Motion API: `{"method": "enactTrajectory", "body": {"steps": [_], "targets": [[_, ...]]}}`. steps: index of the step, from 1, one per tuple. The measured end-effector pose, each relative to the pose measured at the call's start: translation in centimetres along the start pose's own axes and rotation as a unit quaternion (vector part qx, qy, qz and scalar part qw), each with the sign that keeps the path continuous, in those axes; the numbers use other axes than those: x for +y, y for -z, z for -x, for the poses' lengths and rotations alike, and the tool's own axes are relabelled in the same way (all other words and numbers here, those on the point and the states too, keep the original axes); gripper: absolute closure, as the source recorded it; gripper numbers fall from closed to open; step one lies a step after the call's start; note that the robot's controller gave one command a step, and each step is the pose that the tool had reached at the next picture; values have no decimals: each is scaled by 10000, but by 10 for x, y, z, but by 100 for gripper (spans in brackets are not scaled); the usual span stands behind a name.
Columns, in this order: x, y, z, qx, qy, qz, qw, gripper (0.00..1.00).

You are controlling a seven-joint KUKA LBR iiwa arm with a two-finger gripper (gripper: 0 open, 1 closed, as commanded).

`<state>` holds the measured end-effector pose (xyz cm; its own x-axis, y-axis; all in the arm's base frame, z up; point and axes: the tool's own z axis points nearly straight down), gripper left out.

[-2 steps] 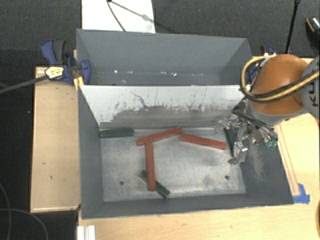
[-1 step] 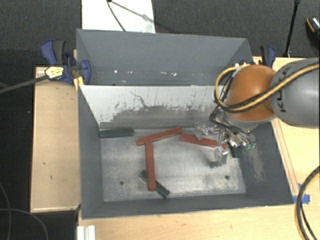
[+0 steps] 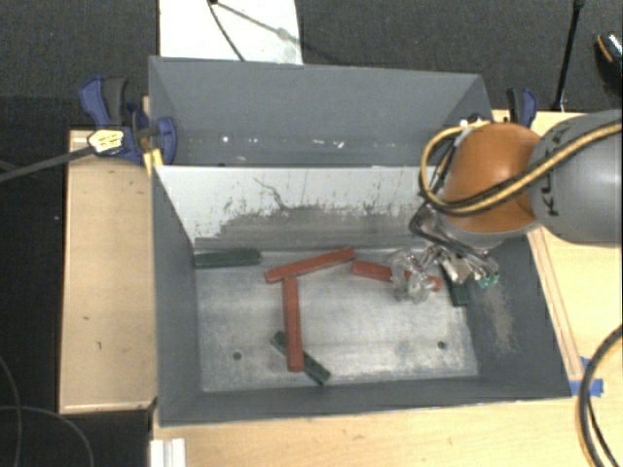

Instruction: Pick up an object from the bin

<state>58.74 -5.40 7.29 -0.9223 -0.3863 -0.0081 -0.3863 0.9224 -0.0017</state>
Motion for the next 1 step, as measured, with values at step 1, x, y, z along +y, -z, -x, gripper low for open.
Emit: {"method": "enactTrajectory", "body": {"steps": [1], "targets": [[0, -2, -2, 25, 1, 7, 10000, 0]]}}
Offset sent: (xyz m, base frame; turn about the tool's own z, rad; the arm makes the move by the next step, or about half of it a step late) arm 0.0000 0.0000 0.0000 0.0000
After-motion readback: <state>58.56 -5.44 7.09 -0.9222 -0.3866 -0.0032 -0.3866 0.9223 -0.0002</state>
